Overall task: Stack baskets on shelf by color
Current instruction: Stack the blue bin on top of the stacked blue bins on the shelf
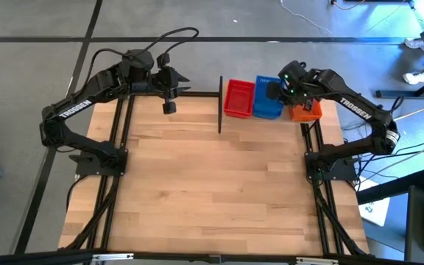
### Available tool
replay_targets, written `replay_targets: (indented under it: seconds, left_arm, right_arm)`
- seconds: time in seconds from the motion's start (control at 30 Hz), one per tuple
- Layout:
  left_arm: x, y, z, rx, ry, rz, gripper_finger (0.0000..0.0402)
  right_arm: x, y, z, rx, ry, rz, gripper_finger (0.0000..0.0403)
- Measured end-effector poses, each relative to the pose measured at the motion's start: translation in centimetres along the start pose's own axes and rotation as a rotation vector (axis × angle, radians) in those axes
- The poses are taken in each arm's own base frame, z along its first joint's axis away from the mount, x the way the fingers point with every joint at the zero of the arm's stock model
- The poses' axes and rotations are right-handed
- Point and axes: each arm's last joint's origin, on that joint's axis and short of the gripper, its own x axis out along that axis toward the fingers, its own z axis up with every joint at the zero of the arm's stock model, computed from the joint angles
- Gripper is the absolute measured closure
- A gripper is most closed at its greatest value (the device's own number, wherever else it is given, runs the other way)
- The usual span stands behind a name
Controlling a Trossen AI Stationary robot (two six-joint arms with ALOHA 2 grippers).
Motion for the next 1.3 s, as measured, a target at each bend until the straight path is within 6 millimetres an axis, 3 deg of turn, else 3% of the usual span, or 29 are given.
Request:
replay_targets:
  seconds: [0.2, 0.37, 1.3]
  left_arm:
    - [0.00, -0.02, 0.01, 0.000, 0.000, -0.001, 0.0306]
    - [0.00, -0.02, 0.01, 0.000, -0.001, -0.001, 0.0305]
    - [0.00, -0.02, 0.01, 0.000, 0.000, -0.001, 0.0305]
  right_arm:
    - [-1.05, 0.06, 0.16, -0.006, -0.010, -0.003, 0.0374]
    - [-1.05, 0.06, 0.20, -0.069, -0.018, -0.005, 0.0374]
    - [-1.02, 0.13, 0.97, -0.047, -0.098, -0.003, 0.0386]
